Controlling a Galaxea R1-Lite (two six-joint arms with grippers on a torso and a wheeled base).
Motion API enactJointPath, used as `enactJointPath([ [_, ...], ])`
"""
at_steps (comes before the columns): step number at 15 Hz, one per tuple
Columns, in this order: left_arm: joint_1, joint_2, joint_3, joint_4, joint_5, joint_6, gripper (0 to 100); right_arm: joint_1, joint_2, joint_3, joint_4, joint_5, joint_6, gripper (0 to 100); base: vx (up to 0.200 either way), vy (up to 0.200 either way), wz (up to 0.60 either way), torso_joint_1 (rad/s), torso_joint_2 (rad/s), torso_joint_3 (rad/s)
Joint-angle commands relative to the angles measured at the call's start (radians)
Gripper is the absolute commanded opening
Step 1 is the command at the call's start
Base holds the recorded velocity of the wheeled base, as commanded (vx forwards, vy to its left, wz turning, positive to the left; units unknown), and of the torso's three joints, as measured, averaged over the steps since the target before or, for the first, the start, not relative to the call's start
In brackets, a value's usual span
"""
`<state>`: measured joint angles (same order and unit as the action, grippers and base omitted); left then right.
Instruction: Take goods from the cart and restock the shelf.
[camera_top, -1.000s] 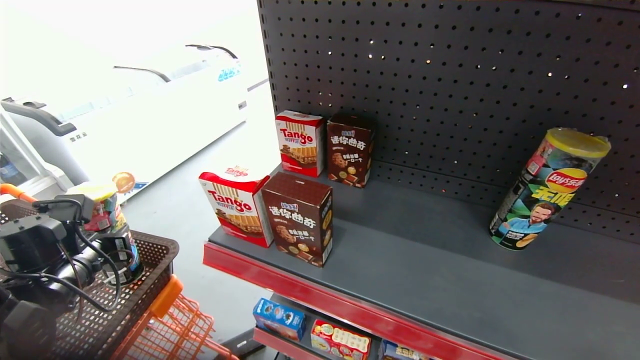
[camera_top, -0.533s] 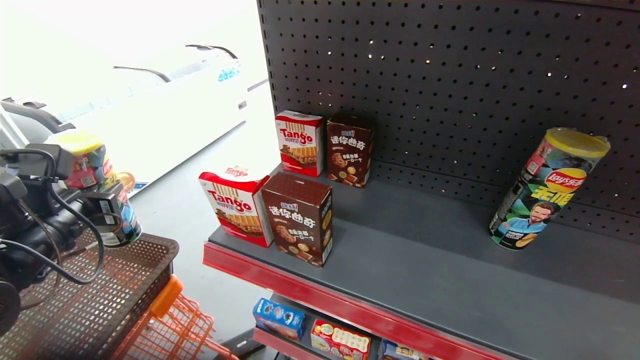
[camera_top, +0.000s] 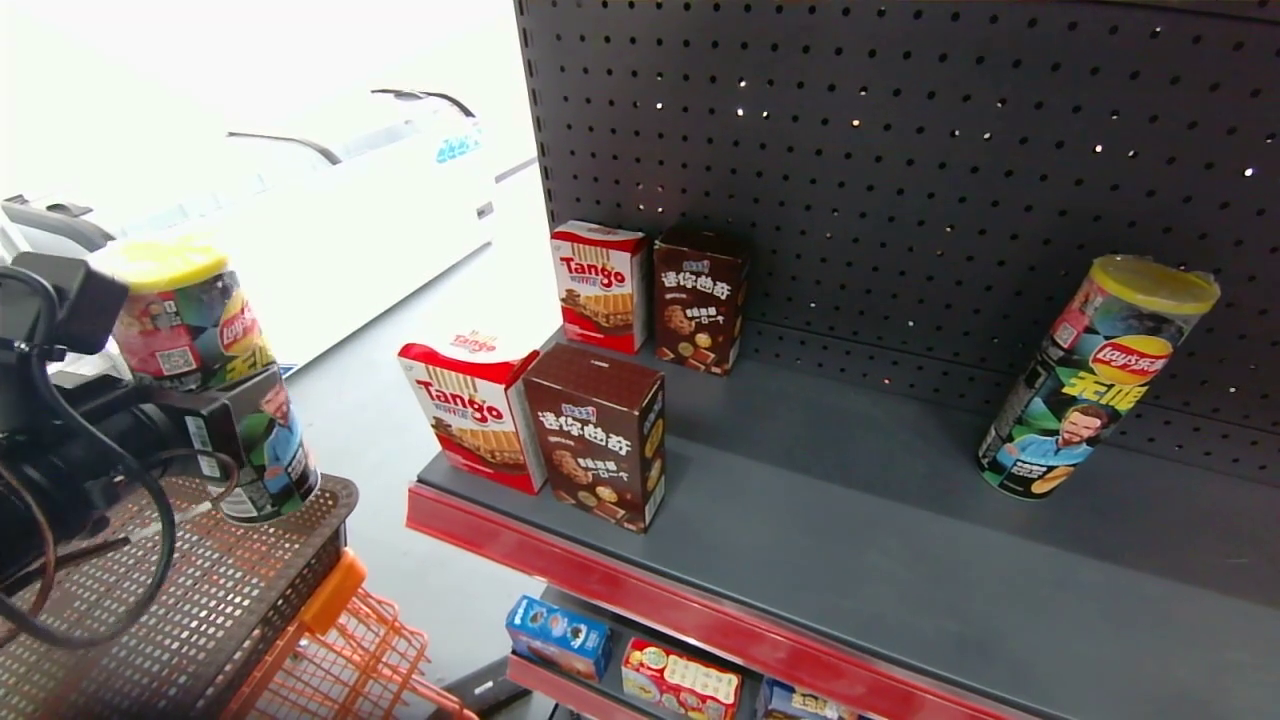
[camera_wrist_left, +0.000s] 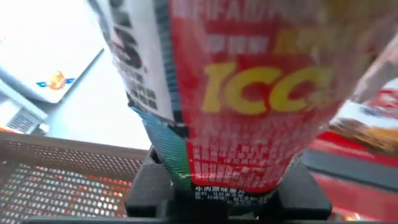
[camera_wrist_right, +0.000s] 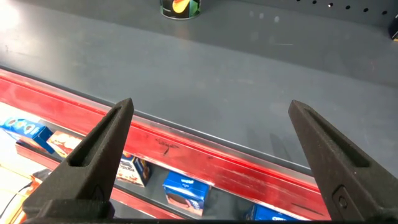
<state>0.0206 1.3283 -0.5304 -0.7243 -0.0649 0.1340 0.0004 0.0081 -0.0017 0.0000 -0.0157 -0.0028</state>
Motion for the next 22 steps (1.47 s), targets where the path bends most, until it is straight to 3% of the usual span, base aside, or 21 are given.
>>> enactJointPath([
  [1,-0.105,-0.164,-0.006,0.098,-0.007,0.001,0,0.001,0.0,0.0,0.0,0.0,0.0,100,0.0,0.0,0.0,0.0,0.0,0.0],
  [3,-0.146,-0.221,0.006,0.144,-0.064,-0.004,0,0.001,0.0,0.0,0.0,0.0,0.0,100,0.0,0.0,0.0,0.0,0.0,0.0],
  [4,-0.146,-0.221,0.006,0.144,-0.064,-0.004,0,0.001,0.0,0.0,0.0,0.0,0.0,100,0.0,0.0,0.0,0.0,0.0,0.0],
  [5,-0.171,-0.242,0.023,0.177,-0.11,-0.004,0,0.001,0.0,0.0,0.0,0.0,0.0,100,0.0,0.0,0.0,0.0,0.0,0.0],
  [9,-0.249,-0.247,0.044,0.17,-0.064,-0.001,0,0.001,0.0,0.0,0.0,0.0,0.0,100,0.0,0.0,0.0,0.0,0.0,0.0],
  [12,-0.263,-0.247,0.046,0.17,-0.067,-0.007,0,0.001,0.0,0.0,0.0,0.0,0.0,100,0.0,0.0,0.0,0.0,0.0,0.0],
  [15,-0.407,-0.227,0.05,0.166,-0.067,-0.044,0,0.001,0.0,0.0,0.0,-0.001,0.0,100,0.0,0.0,0.0,0.0,0.0,0.0],
  [17,-0.444,-0.205,0.04,0.164,-0.073,-0.044,0,0.001,0.0,0.0,0.0,0.0,0.0,100,0.0,0.0,0.0,0.0,0.0,0.0],
  [22,-0.464,-0.153,0.015,0.135,-0.199,-0.037,0,0.001,0.0,0.0,0.0,0.0,-0.003,100,0.0,0.0,0.0,0.0,0.0,0.0],
])
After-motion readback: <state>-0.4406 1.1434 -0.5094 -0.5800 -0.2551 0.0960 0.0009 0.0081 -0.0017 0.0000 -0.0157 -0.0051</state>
